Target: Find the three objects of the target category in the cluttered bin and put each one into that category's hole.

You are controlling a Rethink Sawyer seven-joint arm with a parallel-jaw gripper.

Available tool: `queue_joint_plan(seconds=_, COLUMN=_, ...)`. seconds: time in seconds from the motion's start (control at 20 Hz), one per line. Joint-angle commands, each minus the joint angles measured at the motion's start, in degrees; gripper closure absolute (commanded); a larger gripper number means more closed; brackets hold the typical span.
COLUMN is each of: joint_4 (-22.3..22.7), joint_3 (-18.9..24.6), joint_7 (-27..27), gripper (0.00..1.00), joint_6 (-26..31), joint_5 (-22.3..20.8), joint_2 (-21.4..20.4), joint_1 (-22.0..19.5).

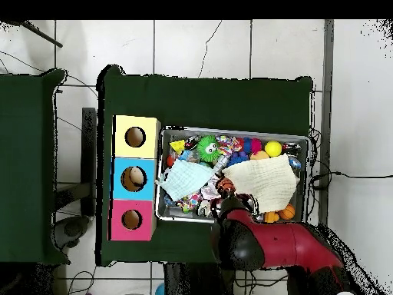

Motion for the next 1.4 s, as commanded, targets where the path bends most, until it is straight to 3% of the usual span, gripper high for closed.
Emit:
queue_joint_plan(seconds=0.05, joint_4=5.5, joint_3=4.6, joint_7=2.2, gripper=1.00, joint_6=1.7, joint_5=0.7, joint_2=-4.2, joint_1=-0.6)
queue_joint_plan(seconds=0.5, joint_4=11.0, joint_3=2.3, joint_7=7.3, gripper=1.00, joint_6=2.5, joint_5=4.9, joint_2=-10.1, joint_1=4.3)
queue_joint_plan(seconds=0.75, joint_4=12.9, joint_3=1.5, joint_7=7.6, gripper=1.00, joint_6=3.9, joint_5=7.9, joint_2=-13.4, joint_1=6.9)
queue_joint_plan(seconds=1.4, joint_4=14.7, joint_3=0.3, joint_7=6.1, gripper=1.00, joint_6=4.5, joint_5=11.9, joint_2=-16.1, joint_1=9.0)
